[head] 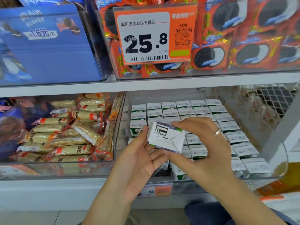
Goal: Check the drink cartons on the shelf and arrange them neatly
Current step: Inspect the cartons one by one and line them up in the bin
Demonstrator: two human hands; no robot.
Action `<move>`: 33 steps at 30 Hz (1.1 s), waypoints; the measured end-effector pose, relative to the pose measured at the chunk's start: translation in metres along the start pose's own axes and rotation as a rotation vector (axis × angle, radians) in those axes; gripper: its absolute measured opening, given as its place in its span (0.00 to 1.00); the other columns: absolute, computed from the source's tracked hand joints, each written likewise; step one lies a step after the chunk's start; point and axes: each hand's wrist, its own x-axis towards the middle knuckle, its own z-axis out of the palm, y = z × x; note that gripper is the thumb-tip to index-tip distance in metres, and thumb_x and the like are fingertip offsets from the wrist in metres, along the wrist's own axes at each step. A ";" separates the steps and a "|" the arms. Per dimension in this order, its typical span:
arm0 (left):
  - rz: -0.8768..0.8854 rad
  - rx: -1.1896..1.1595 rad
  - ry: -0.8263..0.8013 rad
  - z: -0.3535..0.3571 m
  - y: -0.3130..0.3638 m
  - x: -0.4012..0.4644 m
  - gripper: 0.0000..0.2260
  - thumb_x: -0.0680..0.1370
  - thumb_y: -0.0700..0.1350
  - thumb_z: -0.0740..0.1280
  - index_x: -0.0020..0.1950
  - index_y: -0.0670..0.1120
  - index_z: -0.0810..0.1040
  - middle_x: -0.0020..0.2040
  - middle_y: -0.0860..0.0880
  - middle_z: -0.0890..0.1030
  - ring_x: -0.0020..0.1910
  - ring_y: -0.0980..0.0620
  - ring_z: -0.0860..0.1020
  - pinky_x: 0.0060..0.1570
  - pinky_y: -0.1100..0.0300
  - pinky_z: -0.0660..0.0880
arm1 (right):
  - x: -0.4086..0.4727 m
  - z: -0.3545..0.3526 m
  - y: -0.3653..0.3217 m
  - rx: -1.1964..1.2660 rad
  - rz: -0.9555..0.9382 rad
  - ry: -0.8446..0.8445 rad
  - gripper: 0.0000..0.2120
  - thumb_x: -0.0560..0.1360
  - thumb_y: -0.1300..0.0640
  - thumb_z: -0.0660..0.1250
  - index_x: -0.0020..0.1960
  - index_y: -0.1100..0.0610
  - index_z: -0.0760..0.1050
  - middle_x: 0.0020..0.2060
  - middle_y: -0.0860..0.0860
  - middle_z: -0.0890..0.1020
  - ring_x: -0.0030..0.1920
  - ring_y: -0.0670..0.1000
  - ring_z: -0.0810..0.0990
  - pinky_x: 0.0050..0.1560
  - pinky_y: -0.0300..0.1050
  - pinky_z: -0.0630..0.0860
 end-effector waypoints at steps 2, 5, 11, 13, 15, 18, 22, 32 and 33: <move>0.017 0.000 -0.027 0.000 0.001 -0.002 0.17 0.67 0.52 0.67 0.50 0.44 0.85 0.55 0.39 0.83 0.50 0.42 0.83 0.47 0.52 0.82 | 0.000 0.000 0.001 -0.001 -0.003 -0.013 0.21 0.67 0.52 0.75 0.59 0.51 0.74 0.51 0.46 0.76 0.55 0.40 0.75 0.54 0.32 0.69; 0.020 0.058 -0.056 -0.001 0.005 -0.004 0.17 0.71 0.53 0.65 0.53 0.46 0.85 0.55 0.41 0.83 0.50 0.44 0.83 0.42 0.55 0.81 | 0.000 -0.003 0.003 0.001 -0.007 -0.032 0.23 0.67 0.57 0.75 0.60 0.53 0.73 0.52 0.47 0.76 0.57 0.37 0.73 0.57 0.31 0.68; 0.118 0.228 0.013 -0.001 0.016 -0.004 0.20 0.71 0.62 0.66 0.52 0.48 0.84 0.41 0.48 0.85 0.39 0.52 0.84 0.38 0.58 0.80 | 0.003 -0.012 0.009 -0.094 -0.221 -0.168 0.12 0.77 0.53 0.64 0.60 0.51 0.73 0.55 0.49 0.75 0.53 0.47 0.77 0.53 0.39 0.75; 0.190 0.260 0.140 -0.003 0.015 -0.002 0.18 0.65 0.58 0.71 0.48 0.47 0.84 0.41 0.49 0.86 0.40 0.52 0.84 0.39 0.57 0.80 | 0.003 -0.013 0.013 -0.130 -0.213 -0.249 0.13 0.77 0.55 0.65 0.62 0.48 0.72 0.55 0.48 0.75 0.49 0.49 0.79 0.46 0.46 0.78; 0.286 0.307 0.136 -0.004 0.012 -0.004 0.17 0.66 0.53 0.75 0.51 0.47 0.84 0.48 0.44 0.85 0.46 0.47 0.84 0.42 0.55 0.82 | 0.001 -0.011 0.017 -0.159 -0.151 -0.299 0.22 0.73 0.63 0.67 0.64 0.46 0.72 0.54 0.46 0.76 0.48 0.49 0.79 0.42 0.49 0.78; 0.436 0.391 0.150 0.001 0.010 -0.012 0.23 0.65 0.54 0.77 0.58 0.49 0.80 0.49 0.49 0.85 0.48 0.51 0.83 0.43 0.61 0.79 | 0.003 -0.012 0.019 -0.053 0.052 -0.293 0.26 0.72 0.69 0.63 0.63 0.45 0.73 0.52 0.43 0.78 0.48 0.43 0.78 0.48 0.40 0.77; 0.588 0.584 0.148 0.004 0.009 -0.013 0.21 0.64 0.54 0.77 0.55 0.53 0.78 0.46 0.53 0.85 0.46 0.58 0.83 0.40 0.69 0.75 | 0.008 -0.015 0.017 0.240 0.393 -0.282 0.18 0.75 0.58 0.64 0.62 0.43 0.74 0.53 0.38 0.80 0.53 0.43 0.78 0.51 0.29 0.73; 0.511 1.147 -0.014 -0.011 0.010 -0.021 0.16 0.72 0.57 0.67 0.59 0.60 0.73 0.52 0.63 0.81 0.52 0.63 0.78 0.48 0.71 0.72 | 0.008 -0.013 0.015 0.338 0.543 -0.565 0.23 0.66 0.46 0.74 0.60 0.39 0.76 0.52 0.39 0.82 0.54 0.44 0.80 0.53 0.38 0.76; 0.504 1.173 -0.022 -0.012 0.010 -0.022 0.16 0.72 0.58 0.66 0.59 0.60 0.73 0.53 0.64 0.81 0.53 0.64 0.78 0.49 0.70 0.73 | 0.008 -0.014 0.016 0.334 0.544 -0.579 0.22 0.66 0.48 0.75 0.59 0.40 0.77 0.52 0.39 0.82 0.53 0.44 0.80 0.52 0.38 0.77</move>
